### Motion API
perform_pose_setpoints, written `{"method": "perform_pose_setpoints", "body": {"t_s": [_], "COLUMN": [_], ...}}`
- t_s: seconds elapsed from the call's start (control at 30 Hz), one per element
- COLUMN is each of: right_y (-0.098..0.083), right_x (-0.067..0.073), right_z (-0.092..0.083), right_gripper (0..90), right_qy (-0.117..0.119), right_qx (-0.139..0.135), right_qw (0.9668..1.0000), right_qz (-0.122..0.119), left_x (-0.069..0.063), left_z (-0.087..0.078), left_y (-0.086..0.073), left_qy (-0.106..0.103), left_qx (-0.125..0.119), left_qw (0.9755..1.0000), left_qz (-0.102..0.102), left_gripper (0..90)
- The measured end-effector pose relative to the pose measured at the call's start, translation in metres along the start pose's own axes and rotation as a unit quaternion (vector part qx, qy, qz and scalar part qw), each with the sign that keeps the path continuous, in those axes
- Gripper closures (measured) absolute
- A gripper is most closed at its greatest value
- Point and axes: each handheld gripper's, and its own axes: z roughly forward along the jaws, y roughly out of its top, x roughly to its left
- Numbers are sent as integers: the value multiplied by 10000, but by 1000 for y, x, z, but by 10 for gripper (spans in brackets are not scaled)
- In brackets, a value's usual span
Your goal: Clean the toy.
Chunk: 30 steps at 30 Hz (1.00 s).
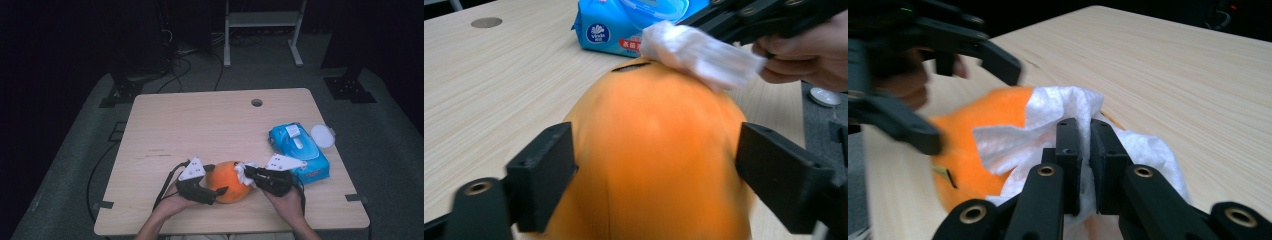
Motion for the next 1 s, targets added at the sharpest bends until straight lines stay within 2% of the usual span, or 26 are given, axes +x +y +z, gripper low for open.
{"method": "perform_pose_setpoints", "body": {"t_s": [0.07,0.13,0.23,0.27,0.3,0.33,0.37,0.4,0.53,0.6,0.67,0.73,0.77,0.83,0.87,0.93,1.0], "right_y": [-1,0,3,4,5,5,6,7,3,0,-1,-2,-2,-1,0,2,4], "right_x": [-6,-2,20,30,36,41,42,39,11,1,-2,0,1,4,6,16,28], "right_z": [0,0,4,7,9,12,13,12,2,-2,-3,-1,-1,0,0,1,7], "right_gripper": [827,827,827,826,826,826,828,829,829,829,829,829,829,829,829,828,827], "right_qy": [-29,3,194,382,448,454,424,406,-46,-155,-159,-126,-89,-64,-37,64,297], "right_qx": [-21,-46,-124,-141,-136,-95,-57,-69,-87,-69,-41,-20,-31,-36,-34,-52,-36], "right_qw": [9999,9999,9994,9983,9976,9966,9964,9971,9995,9998,9998,9998,9998,9998,9998,9995,9986], "right_qz": [138,98,-267,-407,-513,-675,-732,-646,-294,-125,-72,-143,-169,-190,-203,-290,-438], "left_x": [-1,-3,-4,-5,-5,-4,-4,-3,-4,-4,0,6,8,9,8,-3,-12], "left_z": [3,8,9,9,9,9,8,7,8,7,3,-1,-2,1,4,12,15], "left_y": [-3,-5,-3,-3,-3,-3,-4,-5,-5,-4,-2,0,-1,-4,-5,-7,-5], "left_qy": [-26,80,148,152,156,156,131,110,19,-54,-111,20,91,55,3,18,14], "left_qx": [103,190,127,134,161,199,162,163,228,209,100,-40,-37,60,133,293,360], "left_qw": [9999,9998,9998,9998,9997,9997,9998,9998,9997,9998,9999,9997,9994,9991,9991,9996,9991], "left_qz": [0,65,-17,-31,-19,2,-42,-50,46,55,-48,-227,-325,-418,-398,-64,206], "left_gripper": [129,159,216,222,223,224,227,233,237,239,229,187,162,144,165,196,219]}}
